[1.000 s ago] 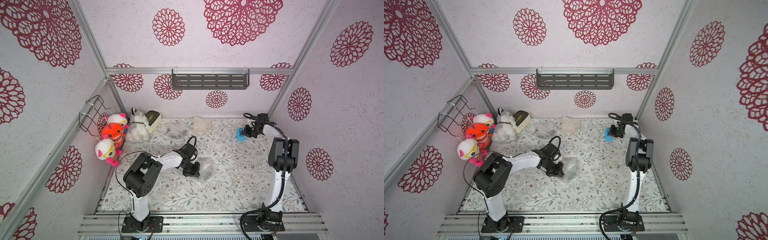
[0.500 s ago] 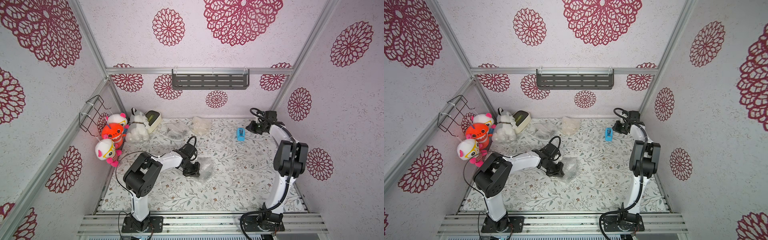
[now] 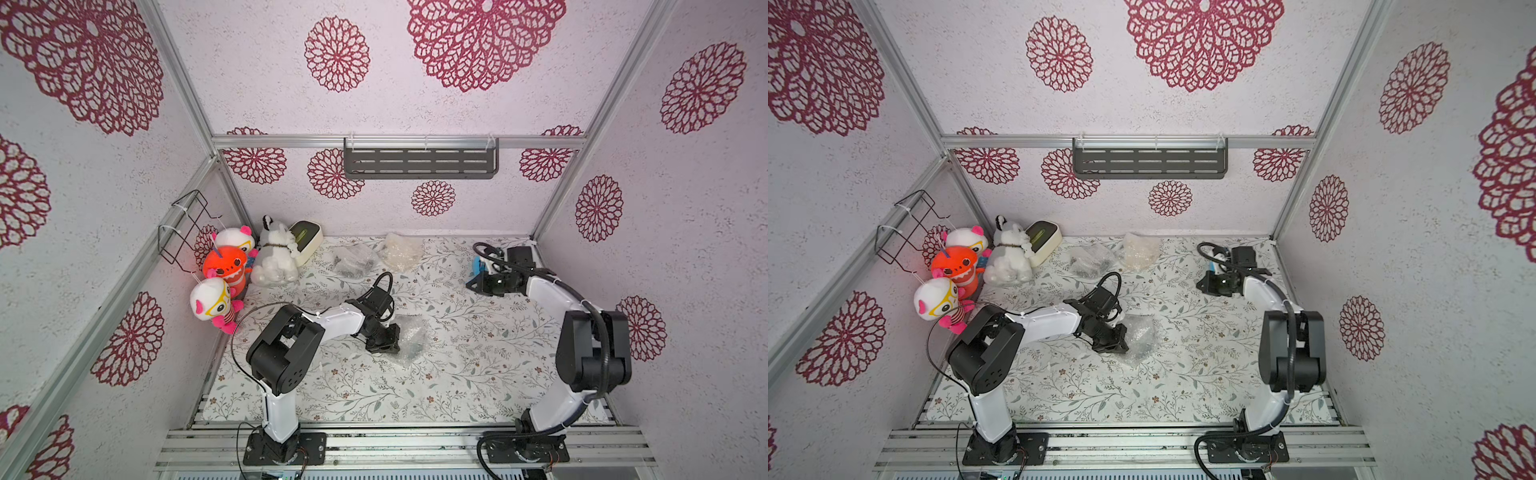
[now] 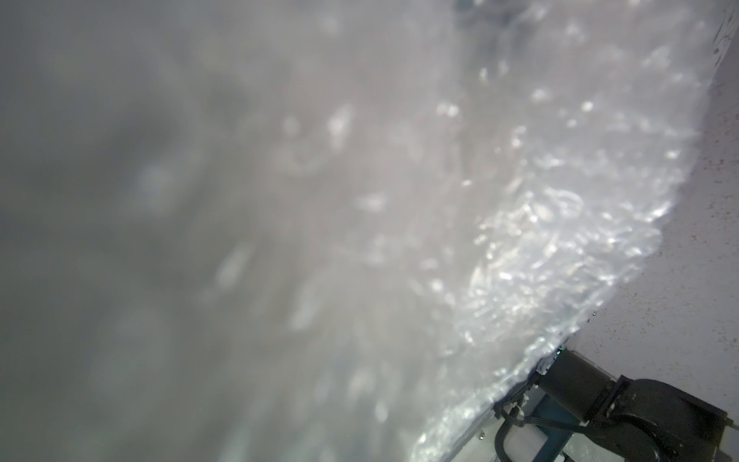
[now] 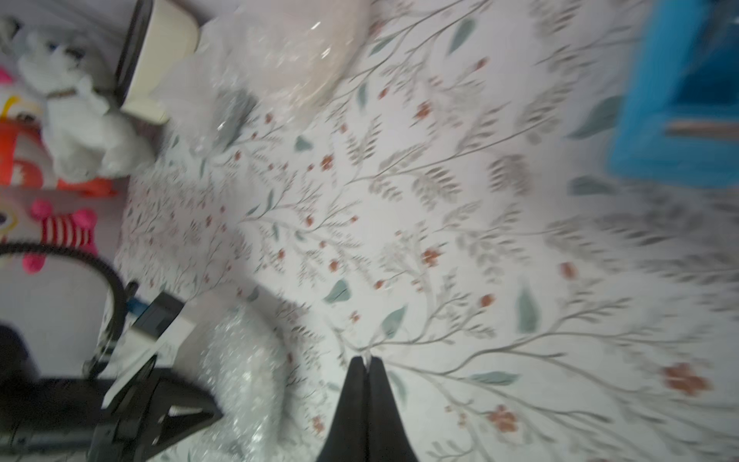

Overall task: Wrap dinner plates in bubble wrap
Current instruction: Stick the tape on the bubble wrap.

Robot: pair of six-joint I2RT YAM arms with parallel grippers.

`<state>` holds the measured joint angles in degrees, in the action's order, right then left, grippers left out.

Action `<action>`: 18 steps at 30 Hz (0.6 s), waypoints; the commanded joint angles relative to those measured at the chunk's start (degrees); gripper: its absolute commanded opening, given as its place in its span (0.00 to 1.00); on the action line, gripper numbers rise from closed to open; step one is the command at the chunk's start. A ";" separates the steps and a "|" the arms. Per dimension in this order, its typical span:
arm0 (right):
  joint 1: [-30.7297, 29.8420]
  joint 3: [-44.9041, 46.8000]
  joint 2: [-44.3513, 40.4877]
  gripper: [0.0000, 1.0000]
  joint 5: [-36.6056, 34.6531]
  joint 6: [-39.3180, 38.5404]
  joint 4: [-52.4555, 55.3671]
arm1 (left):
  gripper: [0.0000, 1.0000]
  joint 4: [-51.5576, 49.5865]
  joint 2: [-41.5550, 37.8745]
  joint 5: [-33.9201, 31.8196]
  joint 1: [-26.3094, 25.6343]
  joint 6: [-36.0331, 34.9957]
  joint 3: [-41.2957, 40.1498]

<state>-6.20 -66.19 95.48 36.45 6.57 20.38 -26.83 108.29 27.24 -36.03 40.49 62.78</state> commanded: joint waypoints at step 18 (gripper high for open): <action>-26.11 9.19 8.43 0.00 1.40 -0.62 -6.44 | 0.00 1.67 1.86 -4.04 0.61 -0.47 -3.27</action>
<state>-31.88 -56.29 103.55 42.48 8.54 10.87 -25.06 108.03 28.40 -35.70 40.49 61.65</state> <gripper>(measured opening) 0.051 0.038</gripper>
